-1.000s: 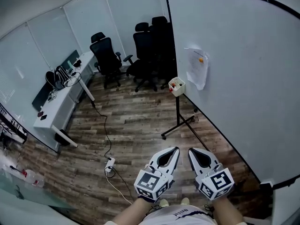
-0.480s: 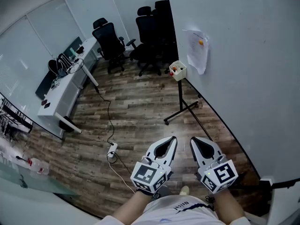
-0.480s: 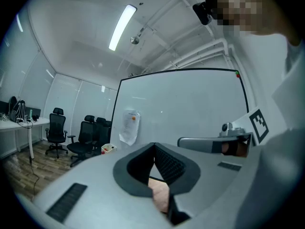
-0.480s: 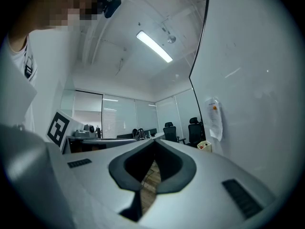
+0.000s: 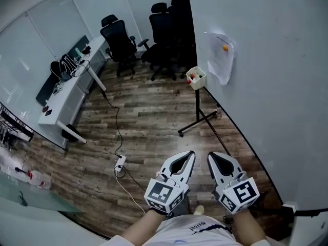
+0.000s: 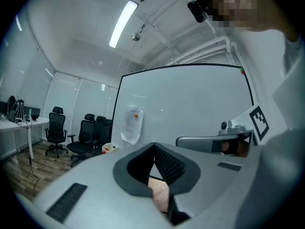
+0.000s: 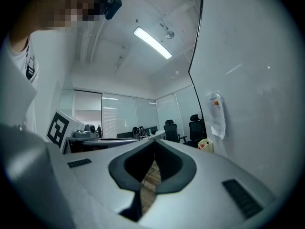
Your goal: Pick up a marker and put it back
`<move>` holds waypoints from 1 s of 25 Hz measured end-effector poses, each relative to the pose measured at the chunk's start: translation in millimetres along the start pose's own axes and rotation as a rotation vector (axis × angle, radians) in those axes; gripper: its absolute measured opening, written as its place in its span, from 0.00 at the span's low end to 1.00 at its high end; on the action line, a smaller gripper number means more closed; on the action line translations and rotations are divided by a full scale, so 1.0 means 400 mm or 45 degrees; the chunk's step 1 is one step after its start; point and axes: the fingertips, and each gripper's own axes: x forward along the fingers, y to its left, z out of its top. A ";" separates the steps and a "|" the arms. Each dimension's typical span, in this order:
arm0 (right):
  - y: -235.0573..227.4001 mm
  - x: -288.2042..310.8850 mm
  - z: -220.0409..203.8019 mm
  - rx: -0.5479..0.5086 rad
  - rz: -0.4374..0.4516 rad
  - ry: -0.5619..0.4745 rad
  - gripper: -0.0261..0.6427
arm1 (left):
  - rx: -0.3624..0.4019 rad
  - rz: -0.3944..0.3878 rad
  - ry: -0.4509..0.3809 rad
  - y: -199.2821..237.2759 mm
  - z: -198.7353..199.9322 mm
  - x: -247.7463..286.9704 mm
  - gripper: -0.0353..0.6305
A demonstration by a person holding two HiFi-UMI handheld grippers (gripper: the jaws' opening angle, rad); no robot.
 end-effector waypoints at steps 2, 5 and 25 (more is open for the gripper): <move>-0.020 0.044 -0.010 -0.007 0.006 0.016 0.06 | 0.010 -0.005 0.001 0.039 -0.003 0.036 0.07; -0.061 0.124 -0.014 -0.026 -0.011 0.038 0.06 | 0.016 -0.026 -0.006 0.104 0.004 0.099 0.07; -0.341 0.636 -0.032 -0.086 -0.273 0.124 0.06 | 0.002 -0.196 -0.006 0.540 0.035 0.461 0.07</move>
